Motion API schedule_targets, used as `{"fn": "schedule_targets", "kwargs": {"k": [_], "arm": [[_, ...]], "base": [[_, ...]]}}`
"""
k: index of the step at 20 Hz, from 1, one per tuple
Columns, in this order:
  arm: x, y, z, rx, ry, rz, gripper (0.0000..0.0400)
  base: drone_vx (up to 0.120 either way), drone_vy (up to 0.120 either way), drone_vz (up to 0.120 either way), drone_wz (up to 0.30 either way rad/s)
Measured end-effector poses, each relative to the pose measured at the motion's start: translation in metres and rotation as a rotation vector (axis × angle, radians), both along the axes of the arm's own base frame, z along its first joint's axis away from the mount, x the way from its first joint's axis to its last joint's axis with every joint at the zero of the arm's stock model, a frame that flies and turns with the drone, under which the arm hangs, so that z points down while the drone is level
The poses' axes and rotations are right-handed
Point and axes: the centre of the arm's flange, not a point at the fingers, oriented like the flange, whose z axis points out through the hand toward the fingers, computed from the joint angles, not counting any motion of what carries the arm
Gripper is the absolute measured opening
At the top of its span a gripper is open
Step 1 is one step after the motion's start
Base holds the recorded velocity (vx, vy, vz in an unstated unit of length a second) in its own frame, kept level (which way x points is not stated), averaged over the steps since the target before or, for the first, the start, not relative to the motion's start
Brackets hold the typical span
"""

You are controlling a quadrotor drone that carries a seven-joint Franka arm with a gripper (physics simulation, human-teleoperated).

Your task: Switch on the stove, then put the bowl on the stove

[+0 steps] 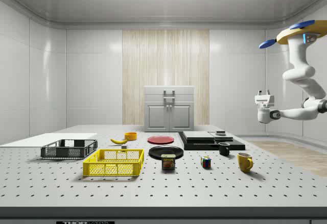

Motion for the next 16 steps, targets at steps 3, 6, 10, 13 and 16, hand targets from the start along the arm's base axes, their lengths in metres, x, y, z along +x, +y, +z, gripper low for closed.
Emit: {"fn": "schedule_targets", "kwargs": {"k": [3, 6, 10, 13, 16], "arm": [[-0.003, 0.0, 0.023, 0.0, -0.002, 0.0, 0.04], [-0.004, 0.0, 0.043, 0.0, -0.005, 0.0, 0.04], [-0.002, 0.0, 0.066, 0.0, -0.008, 0.0, 0.04], [-0.001, 0.0, 0.078, 0.0, -0.01, 0.0, 0.04], [-0.001, 0.0, 0.085, 0.0, -0.013, 0.0, 0.04]], "base": [[0.0, 0.0, 0.0, 0.0], [0.0, -0.013, 0.0, 0.0], [0.12, -0.12, 0.0, 0.0], [0.12, -0.12, 0.0, 0.0], [0.12, -0.12, 0.0, 0.0]]}}
